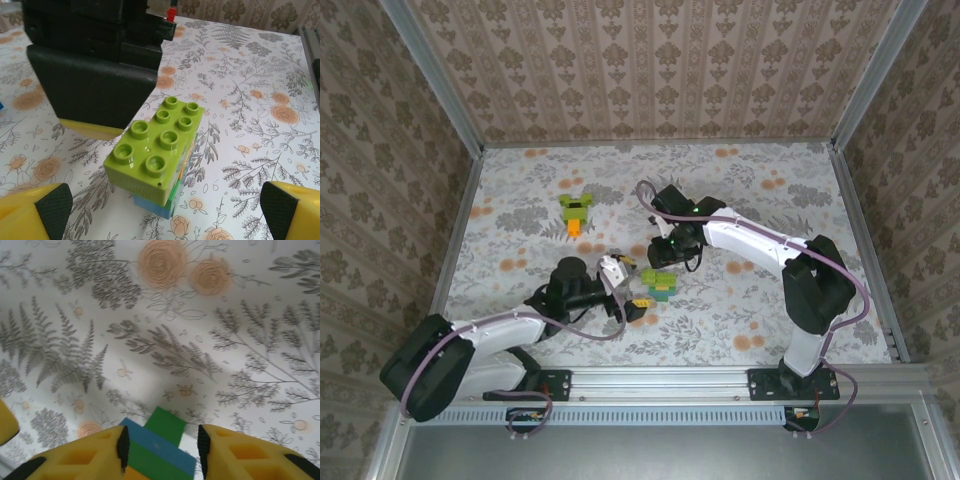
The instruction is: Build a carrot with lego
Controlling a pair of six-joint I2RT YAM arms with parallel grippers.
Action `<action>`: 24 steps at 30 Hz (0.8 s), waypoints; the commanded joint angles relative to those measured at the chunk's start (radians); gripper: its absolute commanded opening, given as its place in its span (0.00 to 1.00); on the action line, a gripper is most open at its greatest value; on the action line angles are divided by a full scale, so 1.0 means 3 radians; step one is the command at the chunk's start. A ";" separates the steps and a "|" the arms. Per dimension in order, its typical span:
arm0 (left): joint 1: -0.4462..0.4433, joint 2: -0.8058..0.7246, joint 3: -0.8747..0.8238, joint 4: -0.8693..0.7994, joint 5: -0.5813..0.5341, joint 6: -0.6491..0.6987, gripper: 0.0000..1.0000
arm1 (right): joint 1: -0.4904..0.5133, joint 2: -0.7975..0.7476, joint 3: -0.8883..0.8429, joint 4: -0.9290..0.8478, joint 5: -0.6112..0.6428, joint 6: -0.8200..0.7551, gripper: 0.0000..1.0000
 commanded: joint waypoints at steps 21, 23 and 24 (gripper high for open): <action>0.0053 0.0560 0.0478 -0.0170 0.0322 0.0319 1.00 | -0.0675 0.2209 0.2972 -0.0962 0.0595 -0.0315 0.63; 0.0058 0.0549 0.0477 -0.0169 0.0320 0.0316 1.00 | -0.0701 0.2316 0.3126 -0.0994 0.0601 -0.0321 0.63; 0.0058 0.0545 0.0477 -0.0171 0.0316 0.0316 1.00 | -0.0712 0.2346 0.3176 -0.1018 0.0610 -0.0321 0.63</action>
